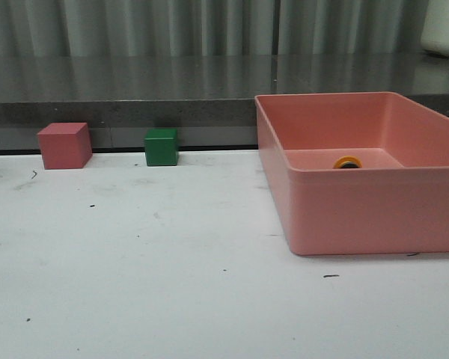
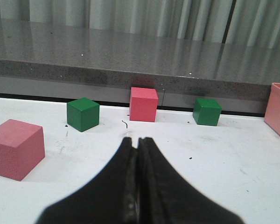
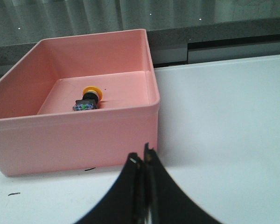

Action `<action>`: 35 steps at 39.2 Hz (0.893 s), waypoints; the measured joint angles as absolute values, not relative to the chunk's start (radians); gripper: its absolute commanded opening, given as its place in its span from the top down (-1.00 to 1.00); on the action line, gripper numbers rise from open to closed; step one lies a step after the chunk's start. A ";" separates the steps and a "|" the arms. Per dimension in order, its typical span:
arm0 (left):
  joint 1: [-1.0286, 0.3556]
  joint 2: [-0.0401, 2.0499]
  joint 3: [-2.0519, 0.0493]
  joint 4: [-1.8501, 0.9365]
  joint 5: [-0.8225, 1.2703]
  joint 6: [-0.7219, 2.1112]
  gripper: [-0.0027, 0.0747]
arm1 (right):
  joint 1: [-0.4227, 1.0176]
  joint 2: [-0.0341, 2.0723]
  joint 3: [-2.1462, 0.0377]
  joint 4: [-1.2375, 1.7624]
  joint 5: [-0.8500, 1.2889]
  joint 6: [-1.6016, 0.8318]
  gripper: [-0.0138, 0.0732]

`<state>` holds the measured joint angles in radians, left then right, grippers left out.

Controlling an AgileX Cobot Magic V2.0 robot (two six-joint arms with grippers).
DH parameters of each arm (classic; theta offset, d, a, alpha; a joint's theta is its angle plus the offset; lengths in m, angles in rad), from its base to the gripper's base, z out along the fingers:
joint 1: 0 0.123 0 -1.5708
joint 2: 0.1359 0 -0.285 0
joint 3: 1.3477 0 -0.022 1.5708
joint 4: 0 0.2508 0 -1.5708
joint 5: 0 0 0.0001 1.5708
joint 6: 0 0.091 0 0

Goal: Place and stand button with both arms

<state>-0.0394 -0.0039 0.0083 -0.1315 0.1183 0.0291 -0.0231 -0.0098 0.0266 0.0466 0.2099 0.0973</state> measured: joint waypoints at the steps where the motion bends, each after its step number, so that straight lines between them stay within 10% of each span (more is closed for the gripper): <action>1: -0.039 -0.004 0.008 -0.132 0.118 0.029 0.98 | -0.023 -0.010 0.027 0.047 0.210 0.097 0.84; 35: -0.039 -0.004 0.008 -0.132 -0.087 0.029 0.98 | -0.023 -0.010 0.027 0.047 0.143 0.097 0.84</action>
